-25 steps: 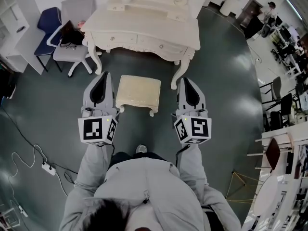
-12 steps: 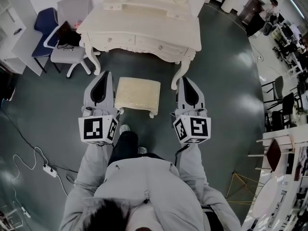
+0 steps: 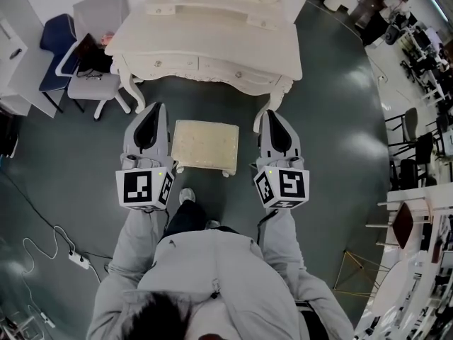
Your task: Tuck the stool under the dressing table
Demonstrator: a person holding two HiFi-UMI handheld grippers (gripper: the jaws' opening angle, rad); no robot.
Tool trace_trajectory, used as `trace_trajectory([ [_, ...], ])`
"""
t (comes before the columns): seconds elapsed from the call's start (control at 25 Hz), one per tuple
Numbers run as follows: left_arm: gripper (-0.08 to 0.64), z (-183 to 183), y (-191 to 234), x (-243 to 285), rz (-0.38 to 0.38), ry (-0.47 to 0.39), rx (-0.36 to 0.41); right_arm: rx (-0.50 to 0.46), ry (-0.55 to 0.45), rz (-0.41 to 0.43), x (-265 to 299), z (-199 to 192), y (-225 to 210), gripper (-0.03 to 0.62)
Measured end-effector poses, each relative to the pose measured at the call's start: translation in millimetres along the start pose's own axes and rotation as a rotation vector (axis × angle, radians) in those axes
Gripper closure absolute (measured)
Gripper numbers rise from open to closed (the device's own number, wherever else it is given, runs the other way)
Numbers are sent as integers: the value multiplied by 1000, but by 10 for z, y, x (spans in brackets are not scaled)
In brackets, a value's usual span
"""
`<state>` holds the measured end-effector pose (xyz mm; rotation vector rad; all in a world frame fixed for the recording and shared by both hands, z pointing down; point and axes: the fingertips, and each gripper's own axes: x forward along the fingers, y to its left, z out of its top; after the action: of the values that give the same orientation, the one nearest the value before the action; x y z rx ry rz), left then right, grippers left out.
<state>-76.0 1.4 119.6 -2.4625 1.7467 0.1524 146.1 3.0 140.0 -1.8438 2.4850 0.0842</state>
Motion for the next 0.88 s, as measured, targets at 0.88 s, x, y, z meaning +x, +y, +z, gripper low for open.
trace_trajectory([
  [0.88, 551, -1426, 468, 758, -127, 270, -88, 61, 306, -99, 829, -1319, 29, 589],
])
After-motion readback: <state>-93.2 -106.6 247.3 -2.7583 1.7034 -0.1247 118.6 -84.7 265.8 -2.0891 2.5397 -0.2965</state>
